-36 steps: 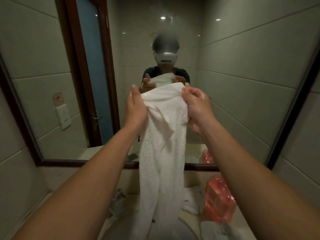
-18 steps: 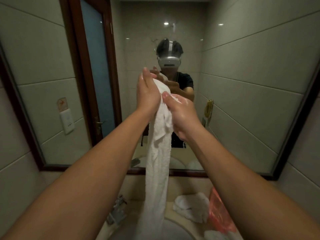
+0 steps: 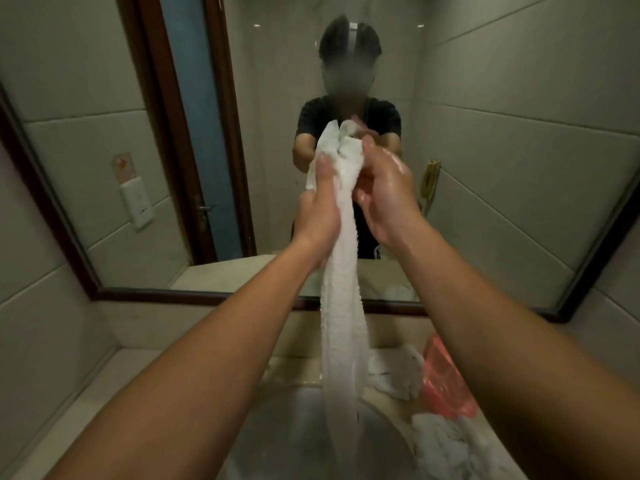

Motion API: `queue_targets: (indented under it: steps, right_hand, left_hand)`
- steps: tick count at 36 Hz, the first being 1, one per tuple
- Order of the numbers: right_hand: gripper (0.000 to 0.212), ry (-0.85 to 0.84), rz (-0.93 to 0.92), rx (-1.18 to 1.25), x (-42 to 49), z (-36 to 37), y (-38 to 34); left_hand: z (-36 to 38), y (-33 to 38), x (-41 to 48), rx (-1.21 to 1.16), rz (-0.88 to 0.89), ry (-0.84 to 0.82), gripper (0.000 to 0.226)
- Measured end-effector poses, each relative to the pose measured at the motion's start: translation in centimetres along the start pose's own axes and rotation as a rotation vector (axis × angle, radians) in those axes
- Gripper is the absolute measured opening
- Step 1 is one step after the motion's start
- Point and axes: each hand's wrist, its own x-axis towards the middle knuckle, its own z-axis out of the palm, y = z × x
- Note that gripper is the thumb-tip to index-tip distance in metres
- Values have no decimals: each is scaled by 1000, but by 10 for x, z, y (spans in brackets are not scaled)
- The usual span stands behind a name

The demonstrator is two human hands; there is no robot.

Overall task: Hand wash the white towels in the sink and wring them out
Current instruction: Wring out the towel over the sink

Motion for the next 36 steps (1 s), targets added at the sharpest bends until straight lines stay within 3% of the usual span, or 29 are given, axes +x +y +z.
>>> queue_targets:
  steps: [3,8,14,17,22,30,36]
  right_hand:
    - [59,52,121,-165,-20,-29,41]
    - [98,-202,364,-147,-65,-48,99]
    - [63,-220,426,3,-57,-48,92]
    - [66,-162,416,62,-45,-46,91]
    - [72,-206,467,186,-24,-35,84]
    - [55,-127,423,-71,-20,-31,98]
    - [73,-167,479,-222,-47,-55,126]
  left_hand:
    - [2,7,7,-76,-159,-14,72]
    - [6,25,22,-211,-223,-37,76]
    - [-7,5,35,-303,-165,-183,94]
    - [-26,-32,19,-230,-233,-252,104]
    - [-46,-105,-15,4,-437,-426,117]
    - [-50,-102,-32,-174,-439,-275,105]
    - [-52,-96,-21,-290,-413,-290,115]
